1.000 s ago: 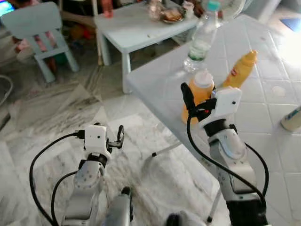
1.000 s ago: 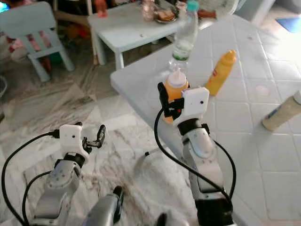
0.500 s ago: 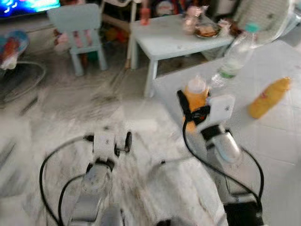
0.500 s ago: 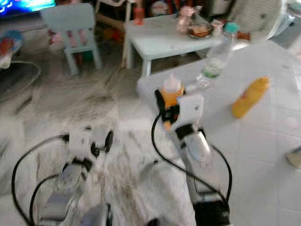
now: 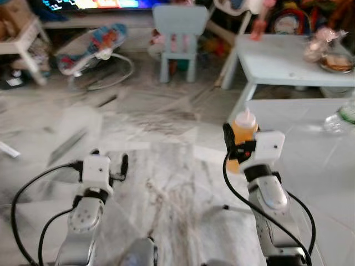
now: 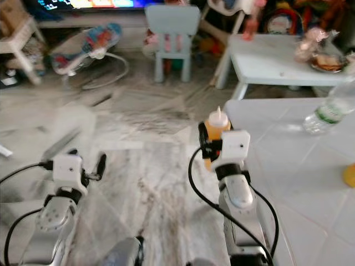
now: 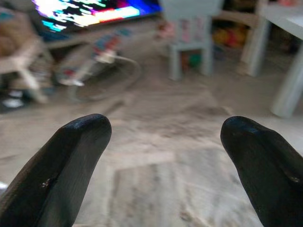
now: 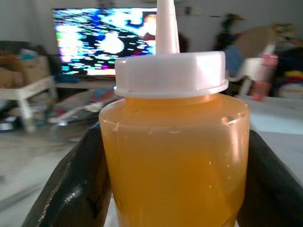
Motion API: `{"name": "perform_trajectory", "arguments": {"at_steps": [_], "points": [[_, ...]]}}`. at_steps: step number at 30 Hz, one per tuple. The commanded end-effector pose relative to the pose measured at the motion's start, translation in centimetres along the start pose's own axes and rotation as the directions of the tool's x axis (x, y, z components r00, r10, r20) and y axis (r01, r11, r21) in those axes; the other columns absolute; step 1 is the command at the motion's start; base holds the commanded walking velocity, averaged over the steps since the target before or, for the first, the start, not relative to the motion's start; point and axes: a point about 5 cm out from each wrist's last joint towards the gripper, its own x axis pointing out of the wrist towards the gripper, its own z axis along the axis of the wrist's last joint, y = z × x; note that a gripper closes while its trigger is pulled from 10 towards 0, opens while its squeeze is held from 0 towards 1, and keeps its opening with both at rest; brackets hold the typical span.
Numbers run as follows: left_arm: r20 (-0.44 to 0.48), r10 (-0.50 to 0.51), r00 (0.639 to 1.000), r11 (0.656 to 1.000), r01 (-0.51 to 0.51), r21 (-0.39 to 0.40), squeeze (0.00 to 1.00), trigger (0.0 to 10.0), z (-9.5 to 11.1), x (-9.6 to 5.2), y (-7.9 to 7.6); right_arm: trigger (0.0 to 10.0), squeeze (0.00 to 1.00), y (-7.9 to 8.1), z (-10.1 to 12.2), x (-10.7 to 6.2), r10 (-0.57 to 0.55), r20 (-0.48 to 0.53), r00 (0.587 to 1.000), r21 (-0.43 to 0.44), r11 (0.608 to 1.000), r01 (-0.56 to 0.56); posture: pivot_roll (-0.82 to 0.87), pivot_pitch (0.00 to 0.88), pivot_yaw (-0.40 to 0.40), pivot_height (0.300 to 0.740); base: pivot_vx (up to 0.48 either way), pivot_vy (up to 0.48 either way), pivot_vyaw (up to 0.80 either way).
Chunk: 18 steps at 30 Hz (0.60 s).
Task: Restocking fridge
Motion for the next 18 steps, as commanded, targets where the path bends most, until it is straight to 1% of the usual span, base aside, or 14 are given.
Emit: {"name": "perform_trajectory", "arguments": {"at_steps": [1, 4, 5, 7, 8, 14, 18], "points": [[-0.022, -0.015, 1.0, 1.0, 0.015, -0.012, 0.0, 10.0, -0.5, 0.1, -0.6, 10.0, 0.0, -0.4, 0.0, 0.0, -0.023, 0.008, 1.0, -0.016, 1.0, 0.024, 0.1, 0.057, 0.009, 0.74, 0.0, 0.0, 0.8], [-0.018, -0.023, 1.0, 1.0, 0.023, -0.01, 0.0, 10.0, -0.4, 0.6, -0.8, 10.0, 0.0, -0.2, -0.1, 0.3, -0.023, 0.012, 1.0, -0.02, 1.0, 0.024, 0.09, 0.053, 0.011, 0.74, 0.0, 0.0, 0.8], [-0.002, -0.03, 1.0, 1.0, 0.03, 0.0, 0.0, 10.0, -0.2, 0.9, -1.0, 10.0, 0.0, -0.1, 0.0, 0.4, -0.026, 0.019, 0.999, -0.02, 0.999, 0.026, 0.09, 0.053, 0.011, 0.74, 0.0, 0.0, 0.8], [0.002, -0.025, 1.0, 1.0, 0.025, 0.004, 0.0, 10.0, -0.3, 1.0, -1.1, 10.0, 0.0, -0.1, 0.1, 0.4, -0.027, 0.023, 0.999, -0.019, 0.999, 0.028, 0.09, 0.053, 0.011, 0.74, 0.0, 0.0, 0.8], [-0.011, -0.005, 1.0, 1.0, 0.005, -0.001, 0.0, 10.0, -0.6, 1.0, -1.0, 10.0, 0.0, -0.1, -0.1, 0.2, -0.024, 0.014, 1.0, -0.008, 1.0, 0.024, 0.1, 0.039, 0.001, 0.74, 0.0, 0.0, 0.8], [-0.017, 0.008, 1.0, 1.0, -0.008, 0.003, 0.0, 10.0, -0.9, 0.7, -0.6, 10.0, 0.0, -0.3, -0.5, -0.6, -0.029, 0.002, 1.0, -0.028, 0.999, 0.029, 0.1, 0.031, -0.006, 0.74, 0.0, 0.297, 0.8], [-0.021, 0.024, 0.999, 1.0, -0.024, 0.0, 0.0, 10.0, -1.1, 0.9, -0.6, 10.0, 0.0, -0.4, -0.6, -0.1, -0.021, 0.006, 1.0, -0.041, 0.999, 0.021, 0.11, 0.039, -0.009, 0.74, 0.0, 0.409, 0.8]]}}
